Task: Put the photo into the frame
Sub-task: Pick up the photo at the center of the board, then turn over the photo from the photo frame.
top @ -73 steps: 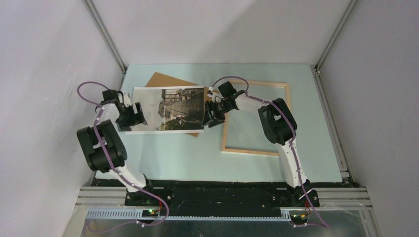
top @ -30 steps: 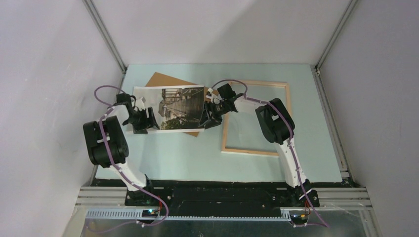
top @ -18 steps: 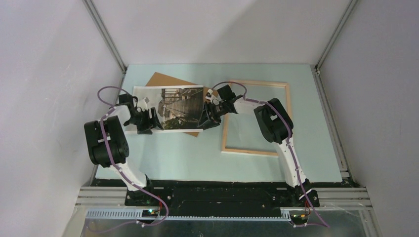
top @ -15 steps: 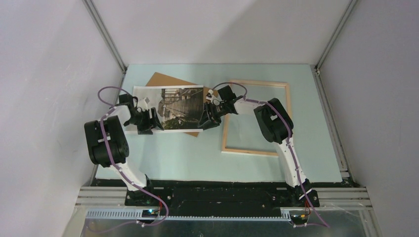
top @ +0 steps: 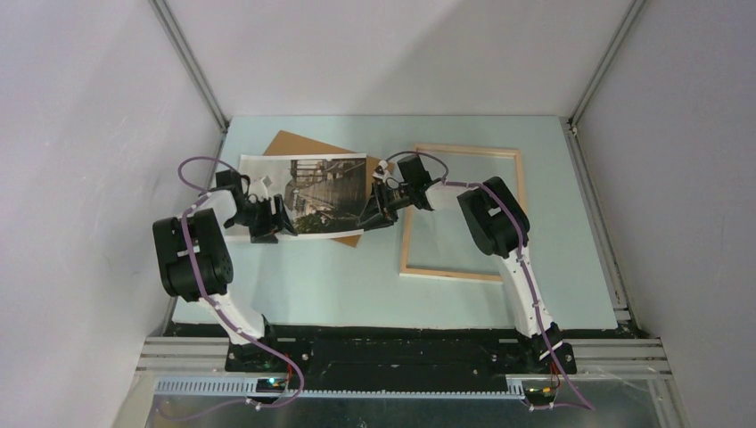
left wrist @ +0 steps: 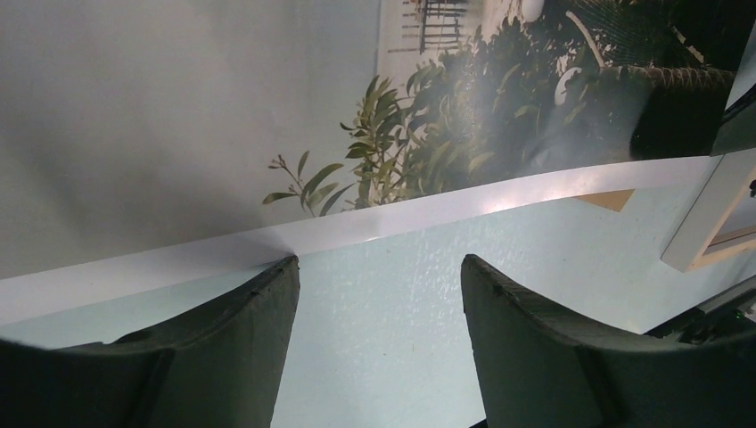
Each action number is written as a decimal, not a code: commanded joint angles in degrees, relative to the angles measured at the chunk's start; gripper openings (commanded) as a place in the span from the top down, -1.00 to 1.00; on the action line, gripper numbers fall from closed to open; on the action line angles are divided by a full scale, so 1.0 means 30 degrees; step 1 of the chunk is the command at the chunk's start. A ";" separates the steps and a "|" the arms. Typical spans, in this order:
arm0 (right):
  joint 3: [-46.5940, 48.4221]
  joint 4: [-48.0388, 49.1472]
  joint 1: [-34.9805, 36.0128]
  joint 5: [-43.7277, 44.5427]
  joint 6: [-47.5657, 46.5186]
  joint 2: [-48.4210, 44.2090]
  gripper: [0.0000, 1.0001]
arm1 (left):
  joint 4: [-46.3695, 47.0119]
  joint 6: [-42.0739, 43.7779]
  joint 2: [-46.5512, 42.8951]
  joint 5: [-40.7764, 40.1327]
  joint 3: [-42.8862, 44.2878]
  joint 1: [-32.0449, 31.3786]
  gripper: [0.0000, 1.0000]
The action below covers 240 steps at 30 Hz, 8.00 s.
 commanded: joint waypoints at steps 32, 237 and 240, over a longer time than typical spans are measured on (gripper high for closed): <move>0.5438 -0.2195 0.0001 0.1949 -0.0410 0.2922 0.13 | -0.0669 0.0648 0.0839 0.0101 -0.0909 -0.0585 -0.46; -0.8947 -0.8860 -1.8957 0.9322 -1.0968 -1.7363 -0.62 | 0.5155 -1.3407 1.0138 0.0105 1.5320 -1.3215 1.00; -0.8961 -0.8682 -1.8481 1.0190 -1.1222 -1.6543 -0.60 | 0.5164 -1.3585 1.0397 0.0057 1.5829 -1.3305 1.00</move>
